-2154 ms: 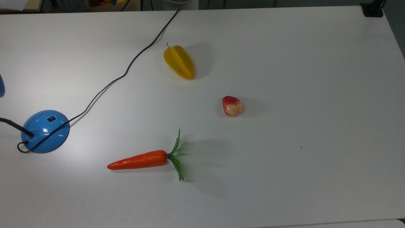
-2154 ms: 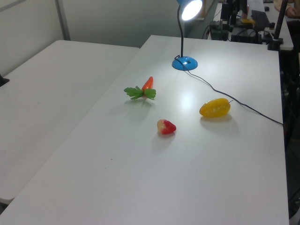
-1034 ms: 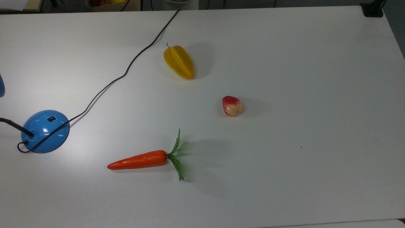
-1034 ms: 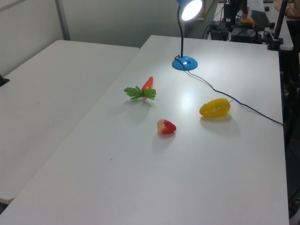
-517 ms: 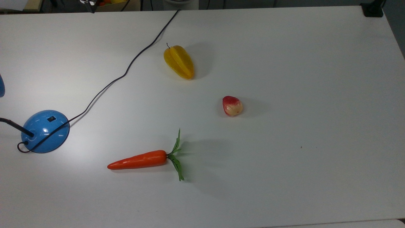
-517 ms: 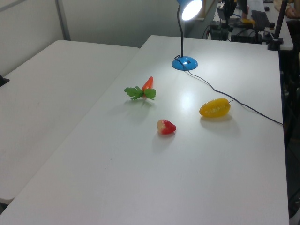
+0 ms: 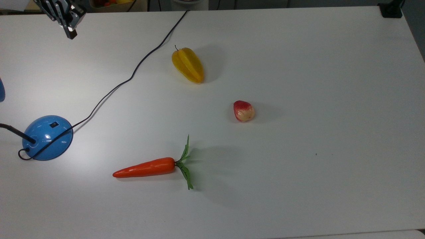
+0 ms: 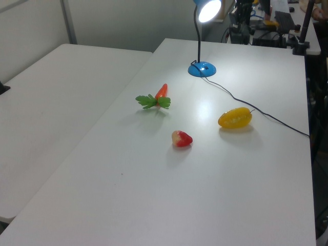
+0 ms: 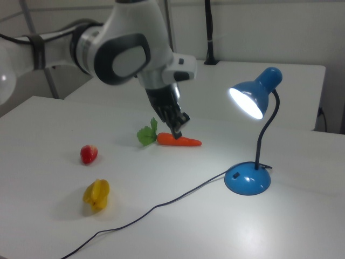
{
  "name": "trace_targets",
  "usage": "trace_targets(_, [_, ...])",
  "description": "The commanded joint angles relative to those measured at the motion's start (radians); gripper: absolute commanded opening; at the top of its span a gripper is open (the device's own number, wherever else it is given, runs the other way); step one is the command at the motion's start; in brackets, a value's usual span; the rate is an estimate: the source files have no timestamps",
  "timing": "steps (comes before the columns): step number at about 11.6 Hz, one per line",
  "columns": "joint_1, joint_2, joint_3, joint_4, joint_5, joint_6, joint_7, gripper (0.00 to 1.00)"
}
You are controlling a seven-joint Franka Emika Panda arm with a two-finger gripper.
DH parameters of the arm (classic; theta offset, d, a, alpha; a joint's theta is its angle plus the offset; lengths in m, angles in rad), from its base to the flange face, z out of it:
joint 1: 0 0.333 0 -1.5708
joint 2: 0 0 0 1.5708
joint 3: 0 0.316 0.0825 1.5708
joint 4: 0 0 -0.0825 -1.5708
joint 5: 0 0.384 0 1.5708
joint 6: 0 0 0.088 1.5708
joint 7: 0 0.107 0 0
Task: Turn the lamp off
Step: 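Move the gripper over to the blue lamp's round base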
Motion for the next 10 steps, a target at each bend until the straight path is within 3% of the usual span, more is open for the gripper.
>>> trace_targets(1, [-0.033,-0.007,-0.003,-0.158,0.022,0.27,0.019,0.0])
trace_targets(4, [-0.036,0.097,0.0,-0.157,0.01,0.469,0.116,0.0])
trace_targets(10, [-0.039,0.2,0.0,-0.111,-0.004,0.56,0.148,0.0])
